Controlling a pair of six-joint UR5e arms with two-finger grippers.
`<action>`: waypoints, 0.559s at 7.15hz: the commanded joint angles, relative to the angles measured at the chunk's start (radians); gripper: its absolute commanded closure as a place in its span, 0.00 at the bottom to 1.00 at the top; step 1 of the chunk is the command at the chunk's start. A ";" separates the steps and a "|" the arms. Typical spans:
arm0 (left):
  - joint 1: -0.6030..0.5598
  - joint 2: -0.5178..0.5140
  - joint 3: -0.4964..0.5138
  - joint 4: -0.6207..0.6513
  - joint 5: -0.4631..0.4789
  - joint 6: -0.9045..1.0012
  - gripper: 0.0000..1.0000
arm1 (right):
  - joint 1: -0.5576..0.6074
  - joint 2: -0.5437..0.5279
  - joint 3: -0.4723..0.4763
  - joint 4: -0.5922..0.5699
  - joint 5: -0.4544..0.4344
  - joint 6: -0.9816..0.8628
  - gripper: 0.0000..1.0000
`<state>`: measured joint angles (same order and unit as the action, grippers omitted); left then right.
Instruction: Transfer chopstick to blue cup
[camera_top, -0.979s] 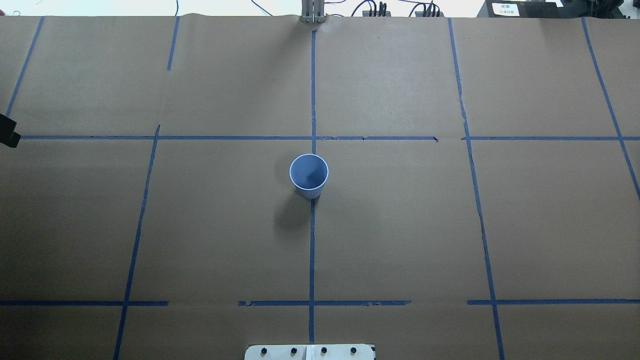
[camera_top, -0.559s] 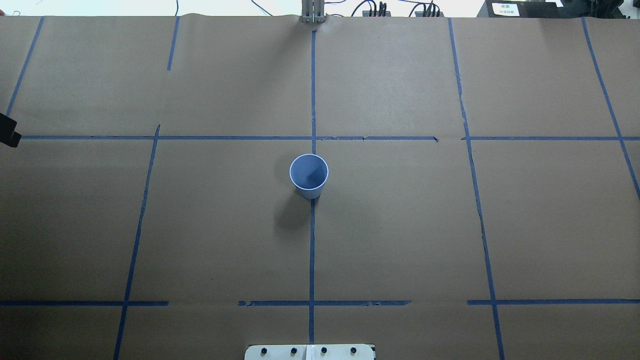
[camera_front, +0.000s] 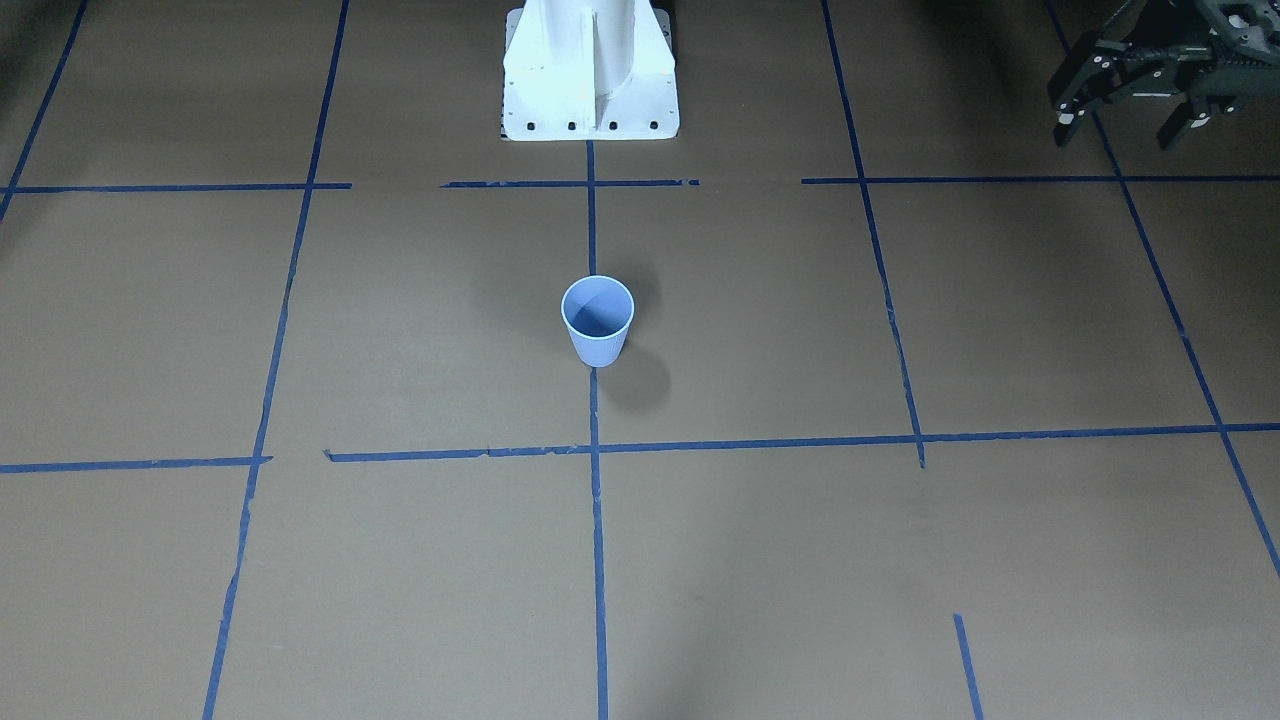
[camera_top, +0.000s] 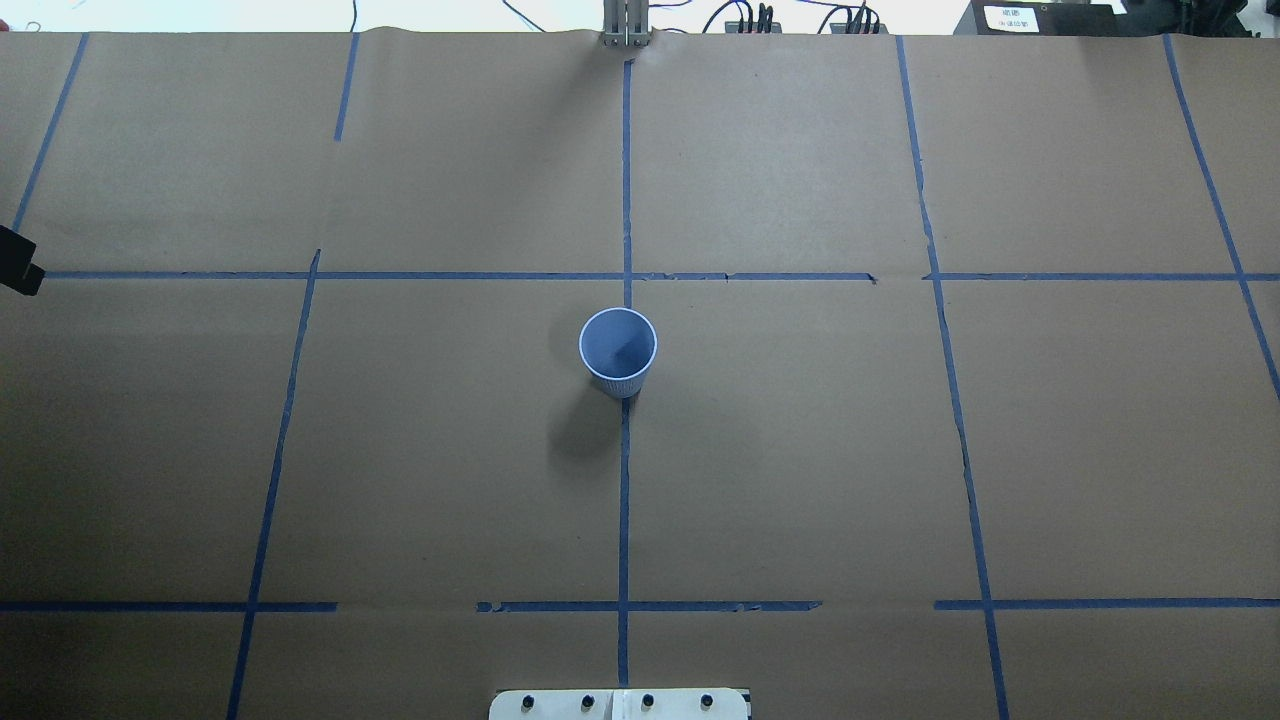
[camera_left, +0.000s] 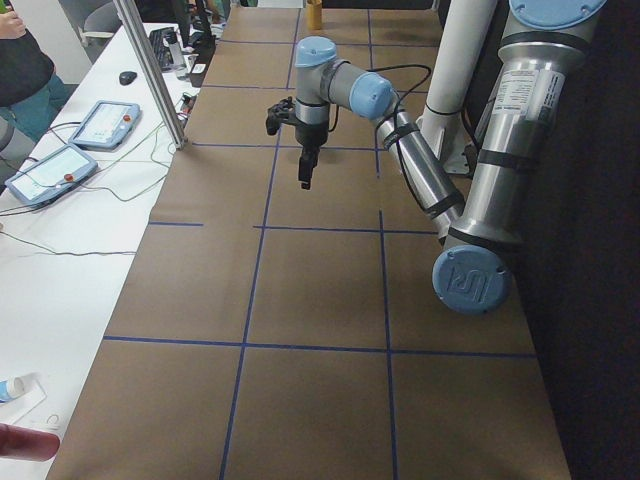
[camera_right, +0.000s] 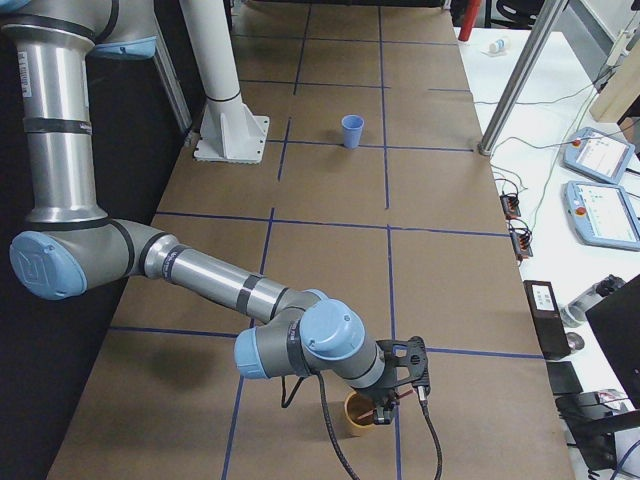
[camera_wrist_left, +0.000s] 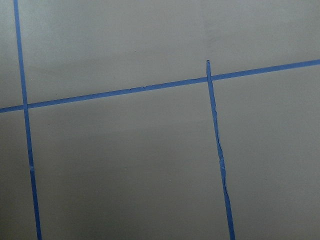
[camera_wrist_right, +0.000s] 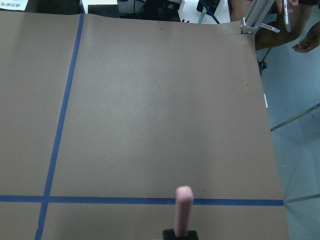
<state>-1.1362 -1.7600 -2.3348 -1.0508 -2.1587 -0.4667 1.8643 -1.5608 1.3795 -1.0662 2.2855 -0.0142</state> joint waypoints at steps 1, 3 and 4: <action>0.001 -0.001 -0.001 0.000 -0.001 -0.001 0.00 | 0.067 0.005 0.253 -0.406 -0.015 -0.163 1.00; 0.001 0.000 0.008 -0.003 0.000 0.008 0.00 | 0.055 0.095 0.456 -0.736 -0.075 -0.204 1.00; 0.001 0.002 0.012 -0.005 0.002 0.014 0.00 | 0.017 0.196 0.475 -0.874 -0.069 -0.179 1.00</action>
<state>-1.1352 -1.7595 -2.3285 -1.0532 -2.1585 -0.4596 1.9122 -1.4634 1.7986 -1.7674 2.2253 -0.2025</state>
